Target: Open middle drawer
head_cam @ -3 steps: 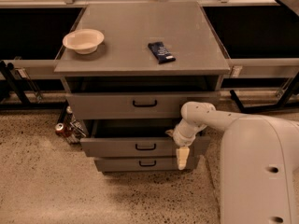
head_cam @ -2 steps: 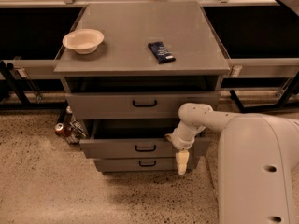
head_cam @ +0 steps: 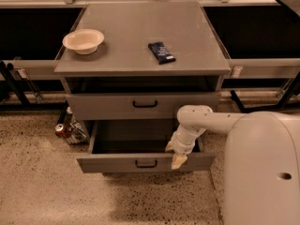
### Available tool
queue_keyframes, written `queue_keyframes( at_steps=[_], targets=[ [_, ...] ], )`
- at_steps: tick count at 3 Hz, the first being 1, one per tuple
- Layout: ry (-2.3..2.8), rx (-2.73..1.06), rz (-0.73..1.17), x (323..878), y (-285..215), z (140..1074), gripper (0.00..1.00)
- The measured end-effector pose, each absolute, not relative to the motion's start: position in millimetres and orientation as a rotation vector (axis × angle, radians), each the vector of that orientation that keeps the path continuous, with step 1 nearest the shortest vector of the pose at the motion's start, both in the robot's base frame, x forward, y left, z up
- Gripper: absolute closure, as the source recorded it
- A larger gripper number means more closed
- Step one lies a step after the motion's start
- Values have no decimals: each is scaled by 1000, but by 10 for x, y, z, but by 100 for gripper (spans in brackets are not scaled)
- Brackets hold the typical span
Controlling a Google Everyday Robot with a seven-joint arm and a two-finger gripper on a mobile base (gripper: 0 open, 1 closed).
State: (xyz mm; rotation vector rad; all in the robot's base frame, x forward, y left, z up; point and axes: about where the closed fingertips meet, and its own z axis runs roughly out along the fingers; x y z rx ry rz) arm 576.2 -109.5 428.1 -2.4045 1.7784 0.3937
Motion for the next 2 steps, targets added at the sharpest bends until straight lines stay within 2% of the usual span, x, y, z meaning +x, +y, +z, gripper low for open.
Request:
queue_keyframes(
  at_steps=[2],
  targets=[
    [1765,-2420,392,5604,-1042,4359,100]
  ],
)
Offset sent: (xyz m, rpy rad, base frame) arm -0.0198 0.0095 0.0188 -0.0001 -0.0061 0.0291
